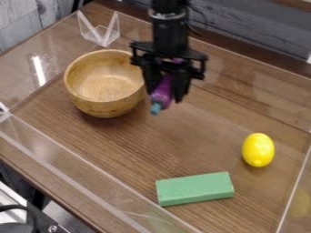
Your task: Remove the purple eggplant from inside the brown bowl and put it on the table
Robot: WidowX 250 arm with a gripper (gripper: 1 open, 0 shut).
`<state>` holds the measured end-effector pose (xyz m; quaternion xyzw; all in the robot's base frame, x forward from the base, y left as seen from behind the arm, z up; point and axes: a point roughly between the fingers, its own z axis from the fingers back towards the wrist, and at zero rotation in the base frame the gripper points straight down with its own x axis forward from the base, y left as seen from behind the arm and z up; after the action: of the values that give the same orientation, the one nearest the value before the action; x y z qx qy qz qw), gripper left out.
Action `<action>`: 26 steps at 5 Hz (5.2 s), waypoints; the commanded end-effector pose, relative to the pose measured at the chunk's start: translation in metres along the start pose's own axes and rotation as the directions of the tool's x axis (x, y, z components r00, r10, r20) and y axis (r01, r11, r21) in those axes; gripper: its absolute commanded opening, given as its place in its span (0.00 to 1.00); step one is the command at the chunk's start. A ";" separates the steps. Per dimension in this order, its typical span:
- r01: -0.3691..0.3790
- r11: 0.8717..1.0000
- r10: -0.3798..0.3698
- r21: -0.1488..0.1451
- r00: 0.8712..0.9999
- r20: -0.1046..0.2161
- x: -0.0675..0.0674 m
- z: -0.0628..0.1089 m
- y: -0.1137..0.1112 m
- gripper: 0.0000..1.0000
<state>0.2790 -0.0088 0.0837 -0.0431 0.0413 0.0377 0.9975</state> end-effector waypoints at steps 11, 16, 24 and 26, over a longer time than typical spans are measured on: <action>-0.108 0.994 0.108 0.009 0.993 0.038 0.037 -0.030 0.031 0.00; -0.111 0.994 0.111 -0.006 0.994 0.018 0.036 -0.046 0.014 0.00; -0.093 0.984 0.121 -0.152 0.975 0.185 0.016 0.071 0.016 1.00; -0.092 0.988 0.115 -0.120 0.974 0.197 0.016 0.049 0.018 1.00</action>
<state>0.2949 0.0164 0.1180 -0.0923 -0.0401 0.1016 0.9897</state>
